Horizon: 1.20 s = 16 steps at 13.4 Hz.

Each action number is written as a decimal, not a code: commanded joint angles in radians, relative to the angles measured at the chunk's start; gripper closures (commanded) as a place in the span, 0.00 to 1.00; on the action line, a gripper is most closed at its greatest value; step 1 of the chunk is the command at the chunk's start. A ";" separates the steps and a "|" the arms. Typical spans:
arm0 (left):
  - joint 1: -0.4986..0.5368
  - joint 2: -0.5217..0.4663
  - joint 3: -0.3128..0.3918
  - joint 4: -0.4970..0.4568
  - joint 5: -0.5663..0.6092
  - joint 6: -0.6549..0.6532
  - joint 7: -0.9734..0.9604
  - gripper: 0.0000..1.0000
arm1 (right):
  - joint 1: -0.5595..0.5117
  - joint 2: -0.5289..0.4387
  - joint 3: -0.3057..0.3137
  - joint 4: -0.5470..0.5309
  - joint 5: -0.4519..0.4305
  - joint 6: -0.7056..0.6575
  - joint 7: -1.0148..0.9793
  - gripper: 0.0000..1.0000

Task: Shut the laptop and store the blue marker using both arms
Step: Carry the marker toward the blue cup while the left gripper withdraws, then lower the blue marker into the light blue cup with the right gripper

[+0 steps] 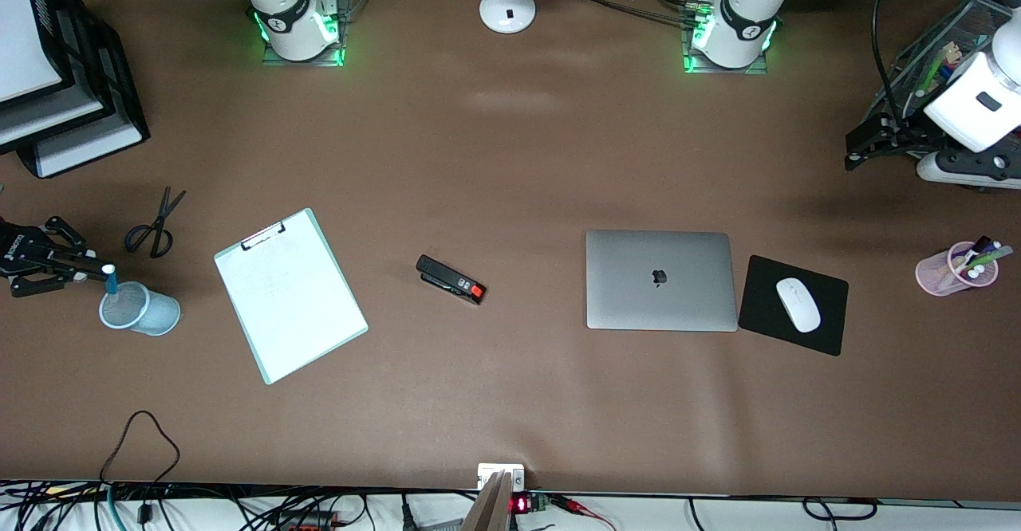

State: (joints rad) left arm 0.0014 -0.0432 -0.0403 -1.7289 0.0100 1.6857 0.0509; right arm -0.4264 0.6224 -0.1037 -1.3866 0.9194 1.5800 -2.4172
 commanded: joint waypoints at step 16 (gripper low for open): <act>0.011 0.016 -0.029 0.032 0.015 -0.024 0.010 0.00 | -0.063 0.117 0.013 0.078 0.003 -0.021 -0.005 0.91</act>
State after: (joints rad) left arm 0.0025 -0.0415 -0.0557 -1.7272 0.0111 1.6808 0.0509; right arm -0.4730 0.7242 -0.1041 -1.3375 0.9448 1.5764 -2.4215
